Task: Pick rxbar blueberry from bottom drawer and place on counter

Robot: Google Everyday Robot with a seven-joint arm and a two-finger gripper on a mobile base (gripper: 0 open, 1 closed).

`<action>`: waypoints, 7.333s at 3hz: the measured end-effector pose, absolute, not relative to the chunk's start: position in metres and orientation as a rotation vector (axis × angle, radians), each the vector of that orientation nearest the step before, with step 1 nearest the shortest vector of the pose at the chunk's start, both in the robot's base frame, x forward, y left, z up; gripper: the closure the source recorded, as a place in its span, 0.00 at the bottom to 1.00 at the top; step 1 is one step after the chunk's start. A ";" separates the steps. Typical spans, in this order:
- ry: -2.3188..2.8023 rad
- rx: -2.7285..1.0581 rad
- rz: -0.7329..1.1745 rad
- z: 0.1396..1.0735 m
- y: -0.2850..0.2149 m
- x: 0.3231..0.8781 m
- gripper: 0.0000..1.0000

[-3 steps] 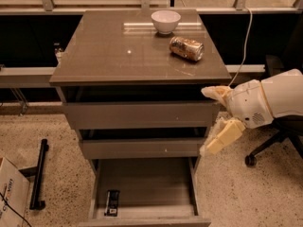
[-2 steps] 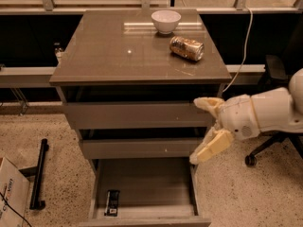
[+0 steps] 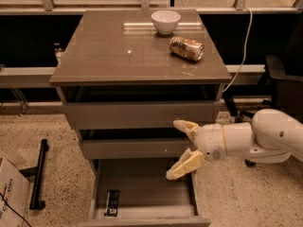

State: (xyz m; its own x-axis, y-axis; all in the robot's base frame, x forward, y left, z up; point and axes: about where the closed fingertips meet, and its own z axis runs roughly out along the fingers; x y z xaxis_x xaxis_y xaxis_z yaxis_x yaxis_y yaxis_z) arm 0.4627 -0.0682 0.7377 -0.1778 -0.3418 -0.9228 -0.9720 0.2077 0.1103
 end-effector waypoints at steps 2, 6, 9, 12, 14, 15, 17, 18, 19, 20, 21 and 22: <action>1.655 -1.178 1.070 0.668 -0.028 0.475 0.00; 1.750 -1.225 1.084 0.548 0.009 0.497 0.00; 1.807 -1.291 0.980 0.462 0.052 0.525 0.00; 1.840 -1.344 0.874 0.377 0.093 0.542 0.00; 1.859 -1.310 0.873 0.335 0.111 0.546 0.00; 1.884 -1.305 0.868 0.321 0.118 0.549 0.00; 1.837 -1.417 0.799 0.254 0.173 0.559 0.00; 1.826 -1.415 0.796 0.221 0.191 0.561 0.00; 1.824 -1.373 0.782 0.177 0.207 0.568 0.00; 1.831 -1.357 0.764 0.154 0.212 0.575 0.00; 1.885 -1.387 0.679 0.126 0.207 0.575 0.00; 1.916 -1.417 0.632 0.114 0.201 0.571 0.00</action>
Offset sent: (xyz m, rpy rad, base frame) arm 0.0246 0.0618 -0.1151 0.1139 0.0862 -0.0053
